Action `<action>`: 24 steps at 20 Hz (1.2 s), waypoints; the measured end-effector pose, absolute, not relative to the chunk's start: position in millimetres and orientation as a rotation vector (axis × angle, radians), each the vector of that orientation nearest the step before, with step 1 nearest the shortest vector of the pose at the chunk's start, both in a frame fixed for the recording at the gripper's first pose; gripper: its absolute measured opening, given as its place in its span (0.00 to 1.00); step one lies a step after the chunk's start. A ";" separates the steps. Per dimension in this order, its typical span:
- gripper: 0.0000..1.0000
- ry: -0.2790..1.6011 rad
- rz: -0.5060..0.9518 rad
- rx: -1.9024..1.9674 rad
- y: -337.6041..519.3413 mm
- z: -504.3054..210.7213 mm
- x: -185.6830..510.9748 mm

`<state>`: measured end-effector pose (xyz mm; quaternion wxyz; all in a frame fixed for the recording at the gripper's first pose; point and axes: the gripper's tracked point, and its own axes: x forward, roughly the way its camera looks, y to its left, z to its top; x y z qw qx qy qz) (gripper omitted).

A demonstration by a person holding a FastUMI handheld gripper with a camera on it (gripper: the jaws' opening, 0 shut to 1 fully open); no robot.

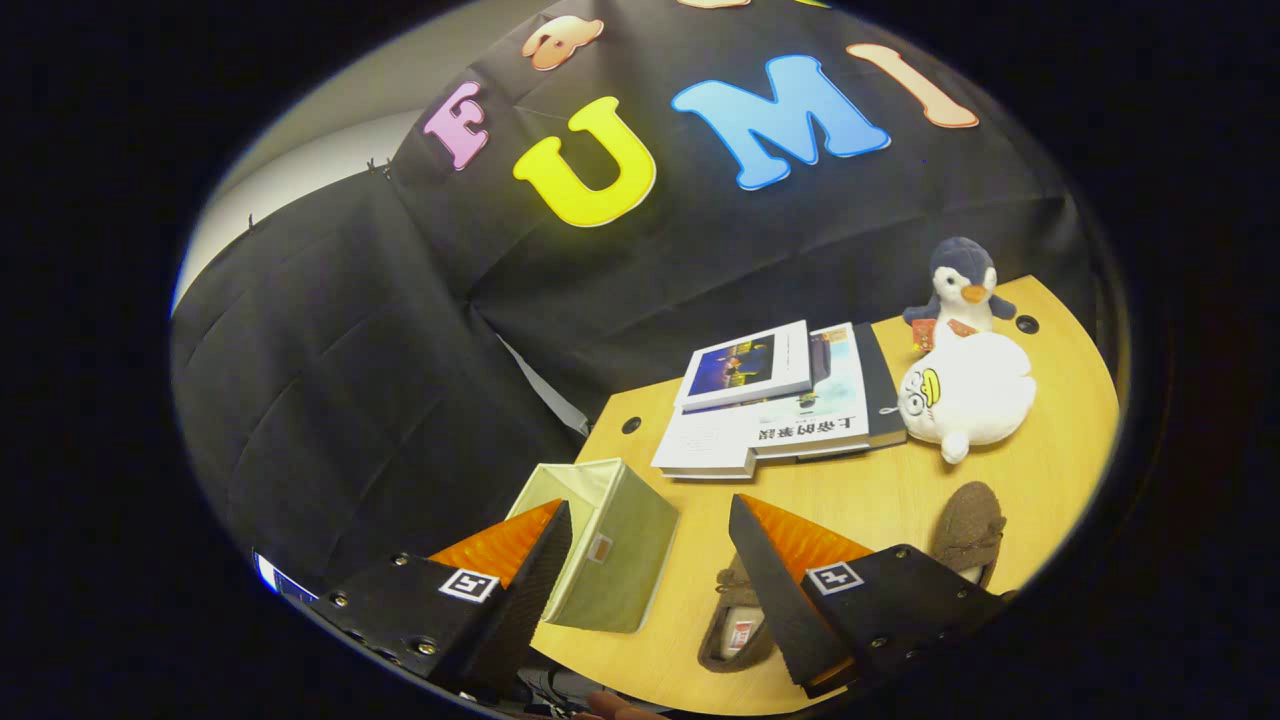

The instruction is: Open the storage box then place both shoes into the box .Put the left shoe in first, then the right shoe, with the right side of both shoes facing outward in a uniform manner.

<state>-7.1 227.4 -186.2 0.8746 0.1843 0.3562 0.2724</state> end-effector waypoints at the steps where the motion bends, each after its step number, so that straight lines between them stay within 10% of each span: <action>1: 0.96 0.753 0.551 0.360 222.3 -197.6 -9.0; 24: 0.84 1.215 0.411 -0.023 197.5 -421.1 -61.3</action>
